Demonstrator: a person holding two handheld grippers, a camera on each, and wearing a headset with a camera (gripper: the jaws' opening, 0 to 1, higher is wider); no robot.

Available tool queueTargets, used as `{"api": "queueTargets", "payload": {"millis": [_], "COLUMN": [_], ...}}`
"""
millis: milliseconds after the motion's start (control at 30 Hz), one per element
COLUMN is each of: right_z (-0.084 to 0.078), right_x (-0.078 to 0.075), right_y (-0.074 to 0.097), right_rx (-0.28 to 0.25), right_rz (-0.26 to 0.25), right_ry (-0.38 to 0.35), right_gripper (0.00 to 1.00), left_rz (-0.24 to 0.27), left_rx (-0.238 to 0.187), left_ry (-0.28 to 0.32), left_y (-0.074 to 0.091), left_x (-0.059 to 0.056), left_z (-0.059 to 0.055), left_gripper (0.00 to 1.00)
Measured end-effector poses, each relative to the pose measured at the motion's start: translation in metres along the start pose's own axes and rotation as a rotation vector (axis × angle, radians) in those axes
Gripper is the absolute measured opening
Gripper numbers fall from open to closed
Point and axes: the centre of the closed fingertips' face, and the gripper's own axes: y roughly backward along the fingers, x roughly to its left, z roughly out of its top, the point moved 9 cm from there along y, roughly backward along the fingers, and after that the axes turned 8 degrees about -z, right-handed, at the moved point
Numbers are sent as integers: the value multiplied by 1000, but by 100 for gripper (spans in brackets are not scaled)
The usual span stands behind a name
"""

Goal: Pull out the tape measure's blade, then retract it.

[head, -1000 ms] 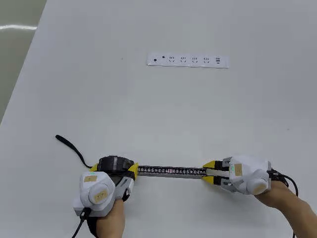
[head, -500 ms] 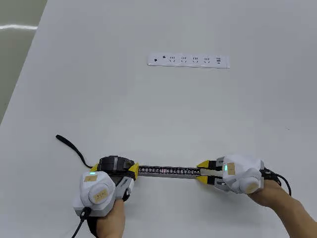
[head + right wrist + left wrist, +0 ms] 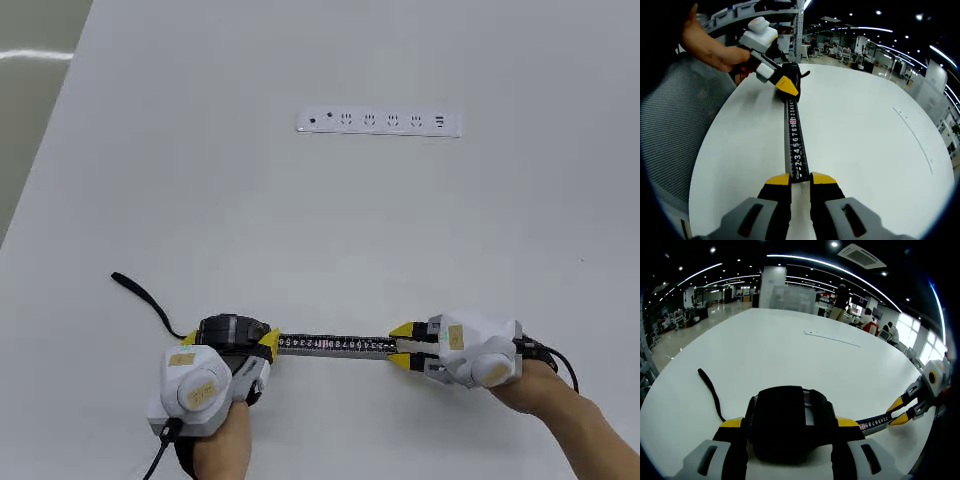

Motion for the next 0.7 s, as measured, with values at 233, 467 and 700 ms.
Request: {"api": "queueTargets", "payload": {"millis": [233, 467, 700], "right_z": [3, 7, 12], "right_x": [1, 2, 3], "right_y": [-3, -7, -11], "right_rx": [-1, -3, -7], "right_rz": [3, 6, 8], "right_ry": [-3, -4, -7], "right_gripper": [11, 11, 11], "left_rz": [-1, -5, -5], "left_rx": [2, 2, 1], "left_ry": [0, 1, 3], "left_y": [0, 0, 0], "left_x": [0, 0, 0], "left_z": [0, 0, 0], "left_gripper": [65, 65, 65]}}
